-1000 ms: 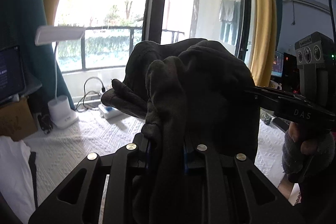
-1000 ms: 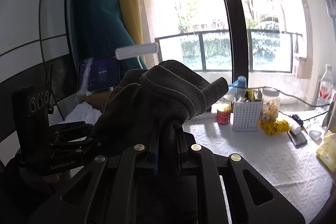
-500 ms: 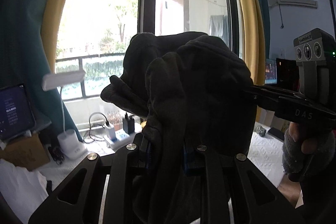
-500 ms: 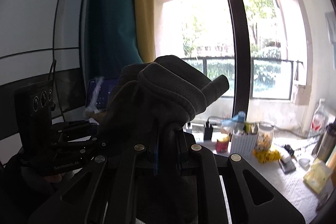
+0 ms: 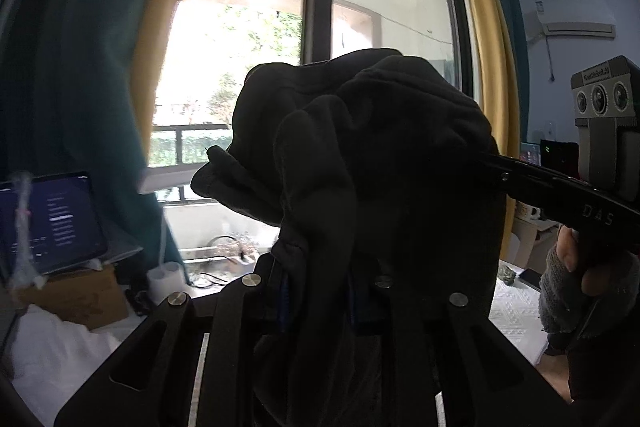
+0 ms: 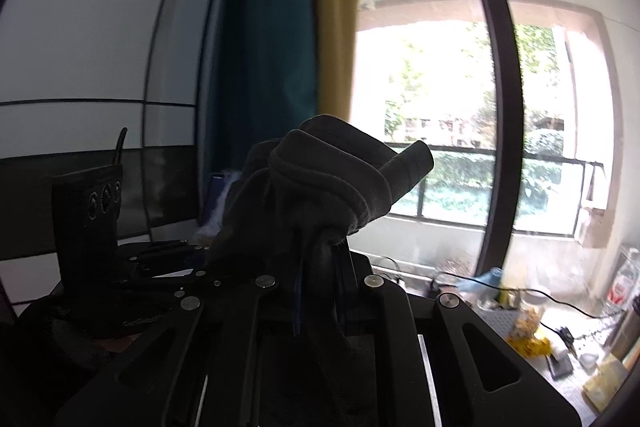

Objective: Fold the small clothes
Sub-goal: 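Lift the folded T-shirt off the table with both tools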

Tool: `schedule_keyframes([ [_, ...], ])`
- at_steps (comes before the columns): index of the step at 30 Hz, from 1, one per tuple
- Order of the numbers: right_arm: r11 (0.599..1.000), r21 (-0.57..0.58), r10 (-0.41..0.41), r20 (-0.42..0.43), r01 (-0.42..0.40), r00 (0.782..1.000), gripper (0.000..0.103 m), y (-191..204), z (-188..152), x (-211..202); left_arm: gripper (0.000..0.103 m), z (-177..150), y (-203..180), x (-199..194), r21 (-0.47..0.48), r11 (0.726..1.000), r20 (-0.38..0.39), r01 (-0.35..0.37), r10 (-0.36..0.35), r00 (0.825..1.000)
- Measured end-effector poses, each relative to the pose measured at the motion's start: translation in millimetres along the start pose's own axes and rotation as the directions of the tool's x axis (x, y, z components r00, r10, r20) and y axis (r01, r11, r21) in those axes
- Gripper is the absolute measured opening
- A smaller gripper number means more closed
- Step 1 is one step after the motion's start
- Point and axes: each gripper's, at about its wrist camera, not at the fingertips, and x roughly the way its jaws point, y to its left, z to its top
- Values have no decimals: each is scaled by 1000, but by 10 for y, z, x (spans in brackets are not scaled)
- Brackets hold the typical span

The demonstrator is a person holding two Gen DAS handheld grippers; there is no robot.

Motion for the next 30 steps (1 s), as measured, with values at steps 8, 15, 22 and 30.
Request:
schedule_keyframes([
  [8, 989, -34, 147, 19, -147, 989, 14, 519, 23, 162, 19, -73, 337, -461, 25, 994, 11, -109, 109, 994],
  [15, 970, -48, 241, 11, -240, 970, 14, 884, -29, 349, 19, -207, 584, -883, 72, 975, -21, -208, 210, 978],
  [22, 960, -54, 273, -46, -276, 961, 14, 1179, -266, 602, 19, -491, 813, -1016, 57, 963, -84, -263, 267, 960],
  [30, 976, -9, 216, -139, -219, 967, 14, 1151, -667, 1074, 19, -870, 1022, -666, 18, 972, -179, -233, 232, 956],
])
